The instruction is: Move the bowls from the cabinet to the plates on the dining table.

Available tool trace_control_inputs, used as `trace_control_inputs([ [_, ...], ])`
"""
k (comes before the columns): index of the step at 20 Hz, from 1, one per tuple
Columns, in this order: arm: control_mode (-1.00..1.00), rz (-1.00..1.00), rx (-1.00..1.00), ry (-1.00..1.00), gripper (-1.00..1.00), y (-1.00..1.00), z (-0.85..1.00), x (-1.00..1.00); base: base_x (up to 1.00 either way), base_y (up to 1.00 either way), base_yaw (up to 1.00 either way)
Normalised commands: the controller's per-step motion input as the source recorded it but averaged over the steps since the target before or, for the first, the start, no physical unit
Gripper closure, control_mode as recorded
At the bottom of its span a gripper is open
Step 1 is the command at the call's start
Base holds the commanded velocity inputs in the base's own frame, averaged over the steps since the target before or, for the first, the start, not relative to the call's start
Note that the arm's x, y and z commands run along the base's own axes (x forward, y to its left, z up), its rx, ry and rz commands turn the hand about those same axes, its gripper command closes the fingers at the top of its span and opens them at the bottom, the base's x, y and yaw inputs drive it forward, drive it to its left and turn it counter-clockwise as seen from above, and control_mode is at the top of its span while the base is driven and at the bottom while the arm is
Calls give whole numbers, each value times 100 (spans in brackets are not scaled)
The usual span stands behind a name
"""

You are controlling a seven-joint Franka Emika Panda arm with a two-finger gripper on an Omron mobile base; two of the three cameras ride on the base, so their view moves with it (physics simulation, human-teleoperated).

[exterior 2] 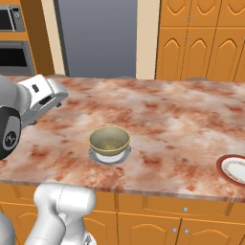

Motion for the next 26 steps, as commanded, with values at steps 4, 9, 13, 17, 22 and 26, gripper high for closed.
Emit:
trace_control_inputs([
  [4,100,0,0,0,-100,0,0,-2,-10,0,0],
  [9,100,0,0,0,-100,0,0,0,-25,4,1],
  [13,100,0,0,0,-100,0,0,0,-32,16,1],
  [17,100,0,0,0,-100,0,0,0,-26,32,0],
  [22,100,0,0,0,-100,0,0,0,-29,44,0],
  [26,100,0,0,0,-100,0,0,0,-30,47,0],
])
